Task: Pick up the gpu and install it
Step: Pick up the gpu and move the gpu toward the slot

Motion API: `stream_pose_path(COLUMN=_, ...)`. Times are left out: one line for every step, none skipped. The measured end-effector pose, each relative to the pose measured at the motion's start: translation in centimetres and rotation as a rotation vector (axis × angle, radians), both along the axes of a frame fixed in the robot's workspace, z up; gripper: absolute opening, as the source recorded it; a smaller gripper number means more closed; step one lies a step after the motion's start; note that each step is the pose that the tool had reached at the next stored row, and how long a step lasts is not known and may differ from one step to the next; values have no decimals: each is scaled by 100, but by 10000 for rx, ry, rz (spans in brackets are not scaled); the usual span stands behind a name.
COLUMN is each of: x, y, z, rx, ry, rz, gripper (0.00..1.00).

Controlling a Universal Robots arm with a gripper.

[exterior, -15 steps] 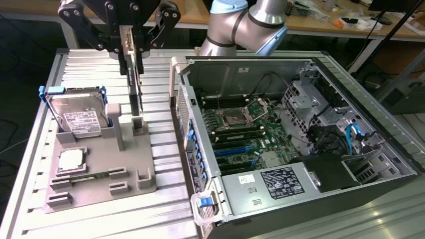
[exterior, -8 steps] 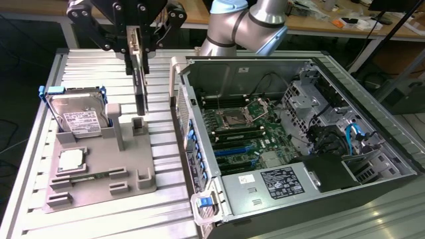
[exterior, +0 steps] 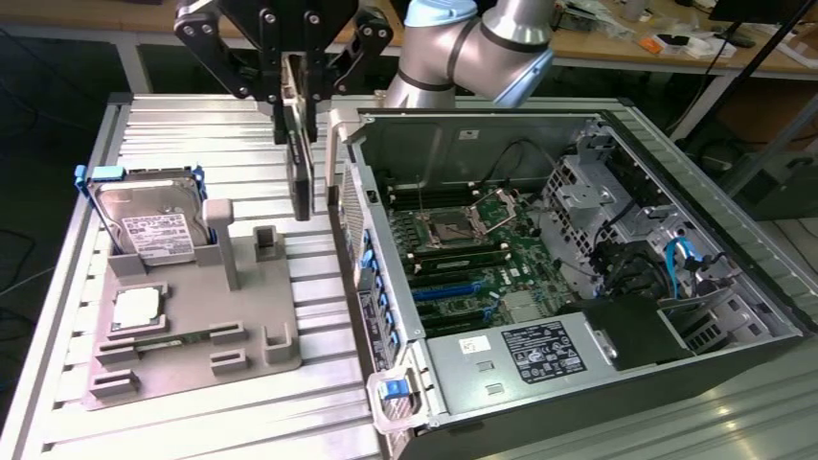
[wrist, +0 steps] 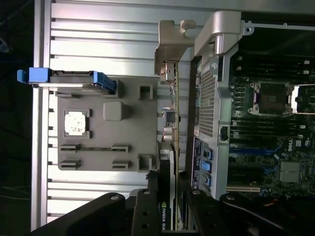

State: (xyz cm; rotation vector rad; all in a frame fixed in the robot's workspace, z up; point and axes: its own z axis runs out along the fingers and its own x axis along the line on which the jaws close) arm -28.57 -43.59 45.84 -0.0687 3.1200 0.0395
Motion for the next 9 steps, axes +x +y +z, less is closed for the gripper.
stream_pose_path(x=27, y=0, z=-1, rx=0, ry=-1, rz=0, gripper=27)
stream_pose_path(x=51, y=0, z=-2, rx=0, ry=-2, rz=-1, gripper=27)
stream_pose_path(x=76, y=0, z=-3, rx=0, ry=-2, rz=-1, gripper=27)
stream_pose_path(x=98, y=0, z=-4, rx=0, ry=-3, rz=-1, gripper=27)
stream_pose_path(x=126, y=0, z=-4, rx=0, ry=-4, rz=-1, gripper=27)
stream_pose_path(x=151, y=0, z=-5, rx=0, ry=-5, rz=-1, gripper=27)
stream_pose_path(x=176, y=0, z=-7, rx=1, ry=-6, rz=0, gripper=27)
stream_pose_path(x=202, y=0, z=-7, rx=0, ry=-7, rz=0, gripper=27)
stream_pose_path(x=226, y=0, z=-8, rx=0, ry=-7, rz=0, gripper=27)
